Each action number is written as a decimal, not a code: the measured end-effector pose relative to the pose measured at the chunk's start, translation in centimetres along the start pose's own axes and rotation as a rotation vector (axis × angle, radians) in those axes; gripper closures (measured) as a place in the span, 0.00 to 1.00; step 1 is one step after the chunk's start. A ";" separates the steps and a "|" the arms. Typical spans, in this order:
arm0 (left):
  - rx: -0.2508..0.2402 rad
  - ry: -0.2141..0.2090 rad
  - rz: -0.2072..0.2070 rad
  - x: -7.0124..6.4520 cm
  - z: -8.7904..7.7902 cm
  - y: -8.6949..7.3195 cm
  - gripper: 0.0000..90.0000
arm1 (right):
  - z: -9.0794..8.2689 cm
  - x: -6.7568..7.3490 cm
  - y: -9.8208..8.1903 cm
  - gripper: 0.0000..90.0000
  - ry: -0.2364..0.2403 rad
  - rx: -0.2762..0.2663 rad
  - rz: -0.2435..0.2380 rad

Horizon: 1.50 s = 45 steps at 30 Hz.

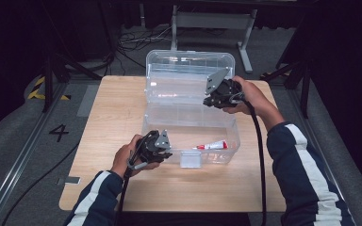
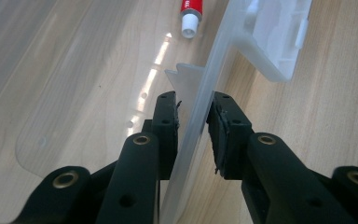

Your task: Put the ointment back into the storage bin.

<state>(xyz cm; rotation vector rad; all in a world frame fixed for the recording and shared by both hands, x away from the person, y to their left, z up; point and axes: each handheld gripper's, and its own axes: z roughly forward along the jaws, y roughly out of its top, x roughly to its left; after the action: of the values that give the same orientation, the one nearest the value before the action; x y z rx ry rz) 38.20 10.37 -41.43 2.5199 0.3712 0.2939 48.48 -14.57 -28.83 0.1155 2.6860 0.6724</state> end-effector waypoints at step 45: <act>-0.012 0.035 0.000 -0.3 0.2 -0.1 0.78 | -0.5 2.8 -2.1 0.96 -0.015 -0.145 0.044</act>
<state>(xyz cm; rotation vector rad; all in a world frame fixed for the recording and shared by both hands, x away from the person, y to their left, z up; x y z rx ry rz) 37.97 10.30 -41.66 2.5052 0.3826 0.3401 45.67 -16.15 -30.29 0.1411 2.6172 0.8730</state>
